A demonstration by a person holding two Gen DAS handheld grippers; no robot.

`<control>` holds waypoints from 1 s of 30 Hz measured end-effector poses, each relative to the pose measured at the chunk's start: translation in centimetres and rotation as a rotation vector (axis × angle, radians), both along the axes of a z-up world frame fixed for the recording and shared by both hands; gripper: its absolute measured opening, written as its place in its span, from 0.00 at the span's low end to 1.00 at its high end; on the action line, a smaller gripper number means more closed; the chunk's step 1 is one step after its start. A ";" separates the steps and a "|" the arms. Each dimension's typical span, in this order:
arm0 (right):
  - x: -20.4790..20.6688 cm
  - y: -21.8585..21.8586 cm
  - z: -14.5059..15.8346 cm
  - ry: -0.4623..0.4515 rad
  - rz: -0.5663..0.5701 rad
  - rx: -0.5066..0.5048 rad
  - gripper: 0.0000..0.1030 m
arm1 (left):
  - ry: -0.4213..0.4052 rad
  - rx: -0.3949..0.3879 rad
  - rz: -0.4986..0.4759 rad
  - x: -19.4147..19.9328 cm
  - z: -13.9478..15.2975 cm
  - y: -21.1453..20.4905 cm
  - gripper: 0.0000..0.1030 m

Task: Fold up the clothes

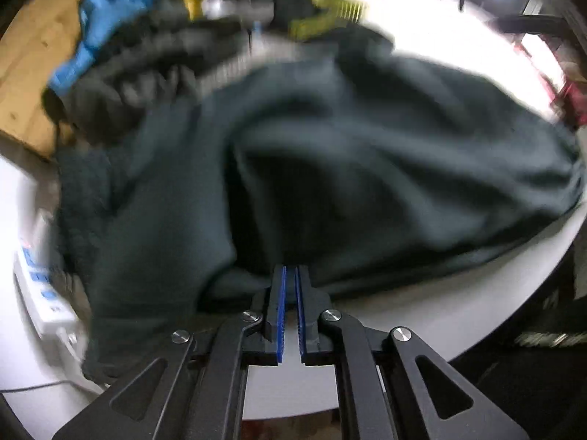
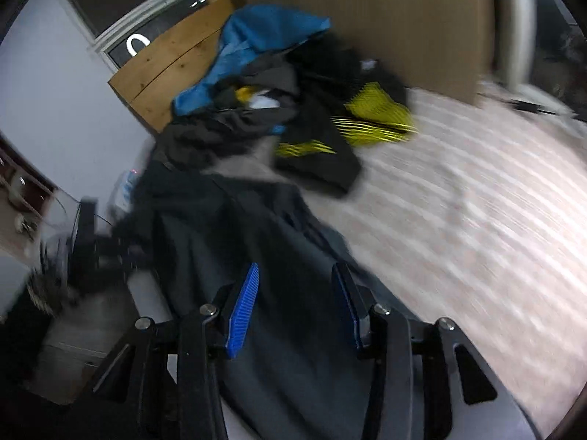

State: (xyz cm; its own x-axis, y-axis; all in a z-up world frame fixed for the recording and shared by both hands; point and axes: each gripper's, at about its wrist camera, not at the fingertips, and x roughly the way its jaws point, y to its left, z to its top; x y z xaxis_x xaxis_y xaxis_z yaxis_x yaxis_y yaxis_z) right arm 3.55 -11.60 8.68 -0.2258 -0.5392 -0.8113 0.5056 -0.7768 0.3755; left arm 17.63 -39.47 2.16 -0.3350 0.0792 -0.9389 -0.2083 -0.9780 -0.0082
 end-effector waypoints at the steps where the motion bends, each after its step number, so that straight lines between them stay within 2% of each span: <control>1: -1.9 -1.6 -0.8 -0.034 0.011 -0.006 0.40 | 0.044 0.041 -0.009 -0.2 1.0 0.3 0.06; 2: -3.4 -3.0 -1.7 -0.066 0.020 -0.002 0.40 | 0.077 0.074 -0.027 -0.4 1.7 0.8 0.06; 5: -6.9 -7.1 -5.0 -0.157 0.037 0.063 0.40 | 0.084 0.114 -0.138 -1.2 1.0 3.5 0.06; 10: -7.6 -10.2 -7.8 -0.213 0.086 0.160 0.40 | 0.003 0.100 -0.264 -1.5 -2.8 5.9 0.07; 12: -7.7 -11.0 -8.5 -0.226 0.109 0.184 0.37 | -0.015 0.104 -0.280 -1.6 -3.7 6.3 0.07; 13: -7.7 -11.4 -8.8 -0.235 0.120 0.189 0.34 | -0.019 0.109 -0.278 -1.6 -3.9 6.3 0.06; 15: -7.5 -12.0 -9.7 -0.267 0.145 0.188 0.08 | -0.029 0.120 -0.274 -1.6 -4.2 6.4 0.06; 16: -7.4 -12.3 -10.1 -0.275 0.156 0.195 0.03 | -0.033 0.129 -0.268 -1.6 -4.2 6.3 0.06; 17: -7.3 -12.4 -10.1 -0.265 0.155 0.193 0.03 | -0.035 0.137 -0.263 -1.6 -4.2 6.2 0.06; 20: -7.5 -11.8 -8.1 -0.205 0.134 0.116 0.01 | -0.035 0.150 -0.249 -1.3 -4.1 6.0 0.06; 22: -9.2 -9.7 -5.2 -0.137 0.063 -0.042 0.01 | -0.027 0.150 -0.244 -1.3 -4.0 6.2 0.05; 23: -10.4 -8.6 -4.8 -0.130 0.014 -0.103 0.01 | -0.022 0.150 -0.241 -1.4 -4.0 6.3 0.05; 24: -10.9 -8.5 -5.5 -0.152 0.000 -0.091 0.02 | -0.022 0.154 -0.236 -1.3 -4.0 6.3 0.05; 27: -11.3 -10.3 -9.1 -0.222 0.035 0.098 0.04 | -0.045 0.162 -0.218 -1.0 -3.8 6.1 0.06; 28: -10.8 -10.9 -9.4 -0.196 0.062 0.165 0.04 | -0.053 0.162 -0.203 -0.8 -3.3 5.7 0.07; 30: -10.0 -11.1 -8.7 -0.167 0.087 0.186 0.09 | -0.035 0.179 -0.143 -0.1 -1.4 3.9 0.07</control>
